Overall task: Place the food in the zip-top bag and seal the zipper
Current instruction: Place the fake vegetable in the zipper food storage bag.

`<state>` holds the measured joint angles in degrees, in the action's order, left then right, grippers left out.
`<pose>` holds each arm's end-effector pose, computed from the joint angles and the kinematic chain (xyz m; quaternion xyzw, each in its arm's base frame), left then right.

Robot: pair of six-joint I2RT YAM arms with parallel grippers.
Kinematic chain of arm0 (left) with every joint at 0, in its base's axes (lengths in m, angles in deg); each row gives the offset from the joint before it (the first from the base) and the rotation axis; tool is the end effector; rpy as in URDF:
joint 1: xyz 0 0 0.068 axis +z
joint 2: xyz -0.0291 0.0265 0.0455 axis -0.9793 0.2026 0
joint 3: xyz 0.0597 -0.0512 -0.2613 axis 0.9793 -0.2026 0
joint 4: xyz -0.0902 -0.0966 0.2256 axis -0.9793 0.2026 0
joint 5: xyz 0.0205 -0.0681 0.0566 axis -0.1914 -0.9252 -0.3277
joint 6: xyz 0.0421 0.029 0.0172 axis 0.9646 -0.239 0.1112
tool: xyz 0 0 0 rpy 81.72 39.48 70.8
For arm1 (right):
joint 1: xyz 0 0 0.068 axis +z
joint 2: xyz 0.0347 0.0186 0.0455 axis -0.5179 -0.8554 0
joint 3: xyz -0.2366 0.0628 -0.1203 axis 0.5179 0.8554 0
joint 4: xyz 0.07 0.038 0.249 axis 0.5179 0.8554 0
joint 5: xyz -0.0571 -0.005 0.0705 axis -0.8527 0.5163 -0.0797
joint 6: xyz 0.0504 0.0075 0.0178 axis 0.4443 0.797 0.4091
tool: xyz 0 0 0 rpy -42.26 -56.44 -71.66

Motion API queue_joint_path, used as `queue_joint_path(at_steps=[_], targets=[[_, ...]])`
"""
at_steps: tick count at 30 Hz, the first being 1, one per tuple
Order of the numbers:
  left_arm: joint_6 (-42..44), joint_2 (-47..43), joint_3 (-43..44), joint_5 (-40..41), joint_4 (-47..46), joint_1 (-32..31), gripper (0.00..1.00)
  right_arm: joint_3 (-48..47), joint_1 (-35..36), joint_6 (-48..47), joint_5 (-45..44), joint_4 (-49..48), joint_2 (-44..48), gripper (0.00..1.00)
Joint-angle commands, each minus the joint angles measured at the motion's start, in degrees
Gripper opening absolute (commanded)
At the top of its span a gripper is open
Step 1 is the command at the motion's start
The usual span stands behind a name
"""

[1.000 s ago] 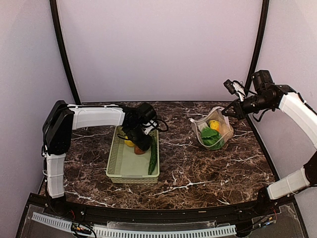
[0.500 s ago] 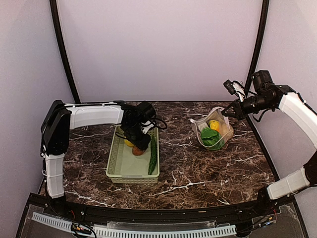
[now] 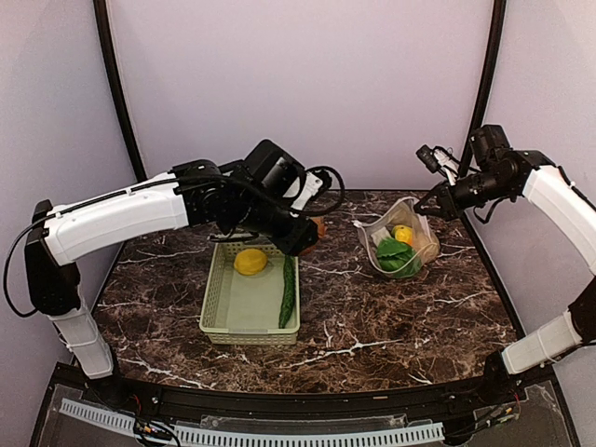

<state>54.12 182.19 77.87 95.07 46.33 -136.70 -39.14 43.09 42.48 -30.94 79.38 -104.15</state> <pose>0.2137 -0.3335 0.3546 0.3703 0.8290 -0.1343 0.3969 0.2601 0.0756 0.3606 -0.3339 0.8379 0.2618 0.3433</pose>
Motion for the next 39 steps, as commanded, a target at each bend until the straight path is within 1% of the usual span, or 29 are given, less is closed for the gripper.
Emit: queue_joint_path(at_steps=[1,3,4,11,15,19,24,29,34,39], targets=[[4.03,-2.94,0.72,-1.85,-11.98,-4.36,0.42,-1.56,0.97,-0.64,0.50,1.78,0.22,0.00],[4.49,-2.92,0.82,-4.29,-17.12,-5.79,0.41,-1.62,1.17,-0.74,0.50,2.09,0.54,0.00],[6.06,-2.96,0.89,-5.80,-20.15,-6.22,0.42,-1.78,1.27,-0.86,0.44,2.35,0.63,0.00],[7.89,-1.29,0.29,-10.83,-31.89,-8.32,0.43,-4.08,1.64,-1.22,1.51,5.56,0.46,0.00],[10.00,0.68,-0.05,-11.64,-39.01,-8.99,0.43,-5.26,2.04,-1.12,2.41,6.83,0.13,0.00],[12.43,2.94,0.53,-10.90,-43.73,-9.27,0.43,-7.23,2.23,-1.47,2.86,8.65,-0.13,0.00],[15.25,6.76,3.15,-10.73,-43.87,-9.28,0.44,-8.09,2.25,-1.30,3.00,9.49,0.30,0.00],[16.67,9.32,4.63,-10.89,-43.54,-9.37,0.44,-9.62,2.26,-1.34,5.07,11.31,0.49,0.00],[17.80,11.78,5.55,-9.54,-44.03,-9.37,0.44,-11.42,2.31,-1.50,6.65,12.78,0.70,0.00],[18.81,14.31,8.19,-7.58,-42.44,-9.37,0.44,-11.60,2.27,-1.60,7.17,13.07,1.33,0.00]])
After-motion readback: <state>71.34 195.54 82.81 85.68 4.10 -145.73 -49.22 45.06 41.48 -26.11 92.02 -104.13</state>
